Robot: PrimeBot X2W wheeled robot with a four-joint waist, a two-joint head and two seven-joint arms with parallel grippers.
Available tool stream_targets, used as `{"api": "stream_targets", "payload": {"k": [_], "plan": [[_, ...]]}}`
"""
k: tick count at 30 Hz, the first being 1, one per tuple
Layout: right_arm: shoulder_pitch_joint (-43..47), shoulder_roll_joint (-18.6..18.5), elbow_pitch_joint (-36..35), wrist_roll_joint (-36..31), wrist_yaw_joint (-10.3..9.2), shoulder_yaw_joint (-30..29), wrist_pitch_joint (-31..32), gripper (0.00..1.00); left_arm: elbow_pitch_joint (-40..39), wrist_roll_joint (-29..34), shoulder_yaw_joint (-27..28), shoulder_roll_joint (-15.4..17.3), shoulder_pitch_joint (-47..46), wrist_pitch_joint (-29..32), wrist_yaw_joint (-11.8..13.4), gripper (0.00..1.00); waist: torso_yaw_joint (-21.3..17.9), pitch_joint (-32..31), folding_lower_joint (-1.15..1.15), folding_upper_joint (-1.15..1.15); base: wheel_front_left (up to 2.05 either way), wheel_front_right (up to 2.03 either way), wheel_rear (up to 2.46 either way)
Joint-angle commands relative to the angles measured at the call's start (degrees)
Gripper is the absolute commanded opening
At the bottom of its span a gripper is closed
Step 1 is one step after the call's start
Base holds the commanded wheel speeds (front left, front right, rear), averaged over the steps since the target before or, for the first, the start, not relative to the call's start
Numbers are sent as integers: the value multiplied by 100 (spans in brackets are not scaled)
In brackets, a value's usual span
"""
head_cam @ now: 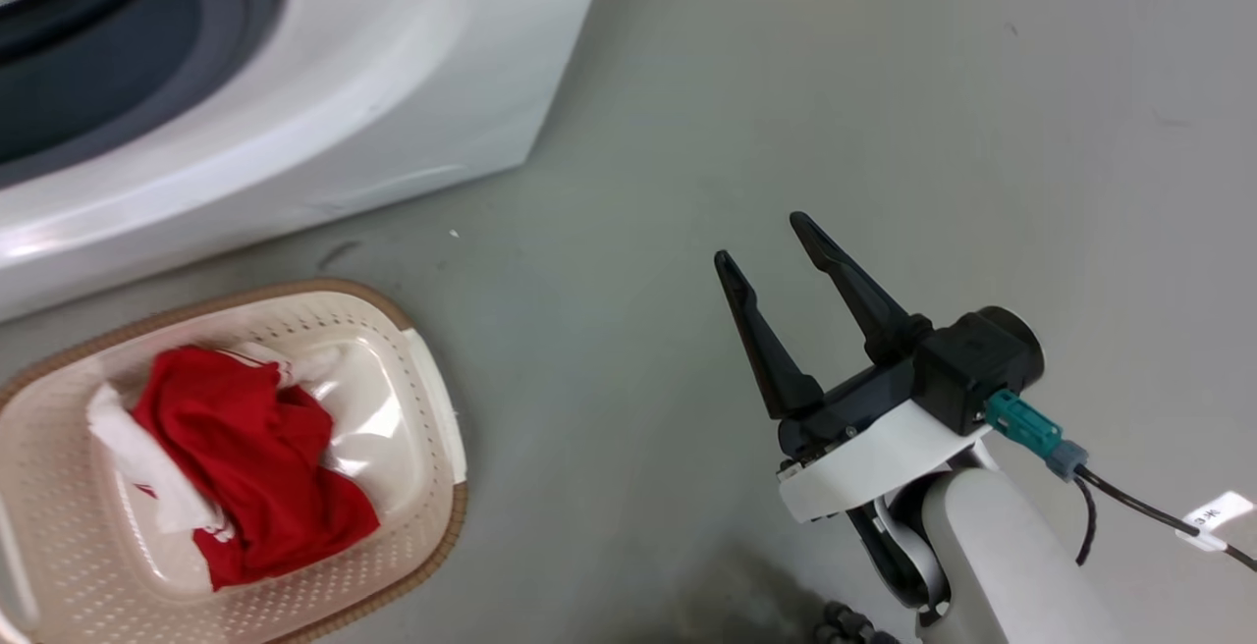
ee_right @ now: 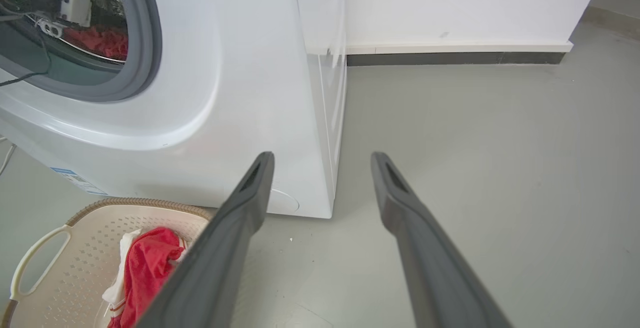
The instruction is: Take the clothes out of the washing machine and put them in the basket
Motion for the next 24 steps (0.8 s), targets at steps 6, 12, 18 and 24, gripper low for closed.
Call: {"api": "stream_targets", "payload": {"k": [6, 12, 18, 24], "plan": [[-177, 14, 94, 128, -5, 175, -100, 100, -59, 243, -396, 319, -479, 652, -40, 100, -309, 402, -1, 0, 0, 0, 0], [-200, 15, 180, 177, -4, 259, -163, 100, -6, 149, -528, 483, -691, 1372, -53, 100, -405, 564, -1, 0, 0, 0, 0], [-233, 14, 212, 200, -4, 300, -177, 100, 15, 24, -463, 494, -502, 1960, 136, 56, -422, 602, -1, 0, 0, 0, 0], [-275, 15, 239, 208, -5, 283, -197, 100, -524, 23, -490, 574, -307, 1784, 429, 0, -398, 586, -1, 0, 0, 0, 0]]}}
